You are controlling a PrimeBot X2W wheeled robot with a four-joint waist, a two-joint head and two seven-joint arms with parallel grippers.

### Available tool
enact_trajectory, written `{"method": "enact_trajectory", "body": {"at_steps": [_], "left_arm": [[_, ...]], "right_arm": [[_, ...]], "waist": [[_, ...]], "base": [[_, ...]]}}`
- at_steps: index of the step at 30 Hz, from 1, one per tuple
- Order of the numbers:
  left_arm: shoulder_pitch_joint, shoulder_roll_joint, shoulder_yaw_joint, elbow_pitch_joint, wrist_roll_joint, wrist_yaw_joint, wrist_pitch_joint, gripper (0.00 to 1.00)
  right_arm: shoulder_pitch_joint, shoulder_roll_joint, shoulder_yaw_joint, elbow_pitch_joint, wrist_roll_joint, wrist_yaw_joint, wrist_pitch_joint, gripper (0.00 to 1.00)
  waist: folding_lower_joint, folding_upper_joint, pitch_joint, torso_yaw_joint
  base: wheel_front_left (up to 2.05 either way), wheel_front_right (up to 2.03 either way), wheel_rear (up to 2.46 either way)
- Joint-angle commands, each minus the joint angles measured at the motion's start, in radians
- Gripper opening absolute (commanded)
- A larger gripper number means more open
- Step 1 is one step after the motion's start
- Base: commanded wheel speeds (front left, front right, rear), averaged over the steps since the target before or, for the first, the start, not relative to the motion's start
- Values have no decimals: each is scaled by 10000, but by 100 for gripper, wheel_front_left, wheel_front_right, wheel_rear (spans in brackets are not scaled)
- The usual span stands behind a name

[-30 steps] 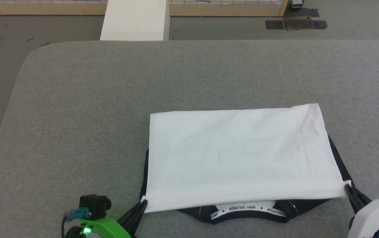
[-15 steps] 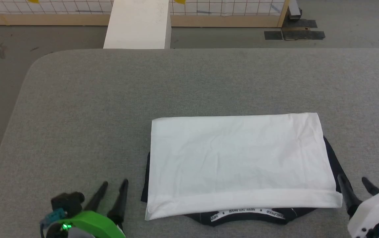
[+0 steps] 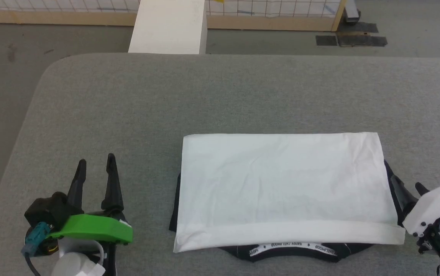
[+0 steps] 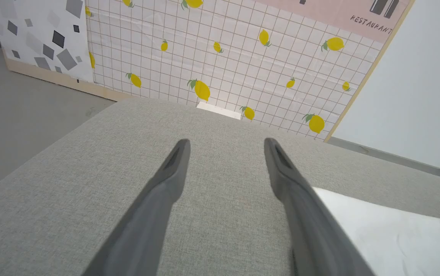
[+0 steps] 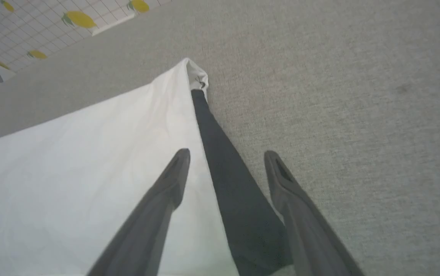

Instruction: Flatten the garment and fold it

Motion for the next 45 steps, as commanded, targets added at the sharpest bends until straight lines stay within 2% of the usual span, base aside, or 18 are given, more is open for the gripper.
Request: {"method": "enact_trajectory", "body": {"at_steps": [1,8,13,14,15,17,18,24,28,32,39,45], "left_arm": [[-180,-160,147,-60,272,-163,-36,100],[-333,-659,627,-172,1083,-639,-37,100],[-265,-848,751,-268,1365,-786,-37,100],[-241,-874,752,-276,1404,-802,-37,100],[-225,-890,752,-283,1426,-813,-37,100],[-187,-919,752,-289,1459,-828,-37,100],[-172,-930,752,-302,1475,-831,-37,100],[-118,-961,655,-311,1532,-820,-37,100],[-52,-966,525,-292,1522,-842,-37,100],[10,-967,398,-239,1488,-852,-37,100],[90,-968,260,-179,1467,-854,-37,100],[142,-968,254,-118,1487,-880,-37,100]], "right_arm": [[-285,-86,-2,267,81,-15,187,100],[-1095,-307,160,1611,214,-15,1443,100],[-1288,-142,309,2148,608,-15,2546,100],[-1309,-49,335,2167,821,-15,2782,97],[-1310,13,389,2140,977,-15,2942,73],[-1258,101,544,1973,1244,-15,3134,5],[-1206,107,613,1848,1333,-15,3143,0],[-833,-197,340,1290,924,-15,2337,0],[-631,-459,-514,998,45,-15,1684,0],[-387,-627,-1200,697,-930,-15,1487,0],[150,-491,-1546,-727,-1967,-15,1754,0],[768,128,-615,-3311,-2046,-15,2894,0]], "waist": [[1,0,159,118],[1,0,419,233],[1,0,440,281],[1,0,432,286],[1,0,423,288],[1,0,386,276],[1,0,368,263],[1,0,181,184],[1,0,26,97],[1,0,-54,35],[1,0,-162,-10],[1,0,-284,-45]], "base": [[0,0,0],[0,0,0],[0,0,0],[0,0,0],[0,0,0],[0,0,0],[0,0,0],[0,0,0],[0,0,0],[0,0,0],[0,0,0],[0,0,0]]}}
